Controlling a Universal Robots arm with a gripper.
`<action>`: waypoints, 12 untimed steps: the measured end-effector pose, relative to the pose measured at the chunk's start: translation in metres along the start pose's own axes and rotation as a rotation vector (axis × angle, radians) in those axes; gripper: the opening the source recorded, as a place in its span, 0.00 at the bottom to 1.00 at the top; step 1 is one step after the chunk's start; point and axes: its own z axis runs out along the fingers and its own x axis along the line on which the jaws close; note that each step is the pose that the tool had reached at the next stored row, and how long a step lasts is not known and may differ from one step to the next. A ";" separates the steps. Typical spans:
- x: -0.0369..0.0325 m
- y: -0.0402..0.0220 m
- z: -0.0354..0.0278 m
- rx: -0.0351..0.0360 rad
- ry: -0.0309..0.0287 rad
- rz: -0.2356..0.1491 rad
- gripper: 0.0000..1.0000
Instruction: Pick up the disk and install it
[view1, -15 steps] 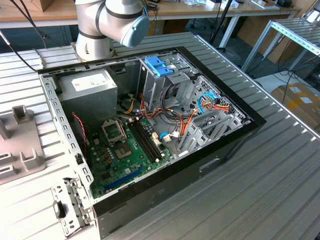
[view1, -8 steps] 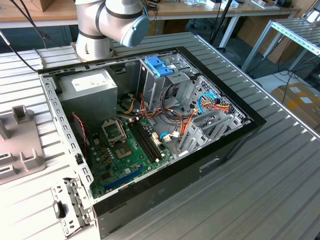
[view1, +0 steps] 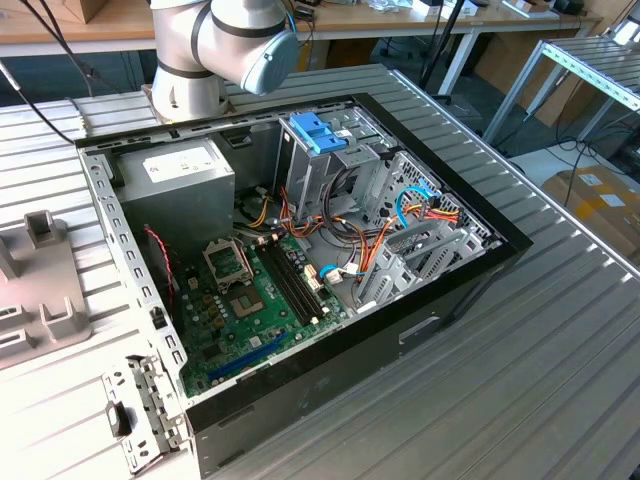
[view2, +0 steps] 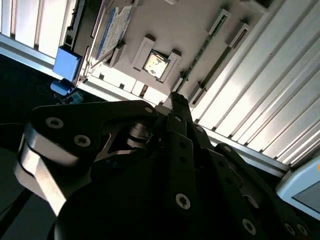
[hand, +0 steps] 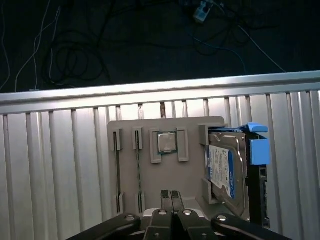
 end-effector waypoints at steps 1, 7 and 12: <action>0.0000 0.0000 0.0000 -0.0004 0.0007 -0.016 0.11; 0.0000 0.0000 0.0000 -0.0021 0.0037 -0.085 0.11; 0.0000 0.0000 0.0000 -0.0030 0.0053 -0.121 0.11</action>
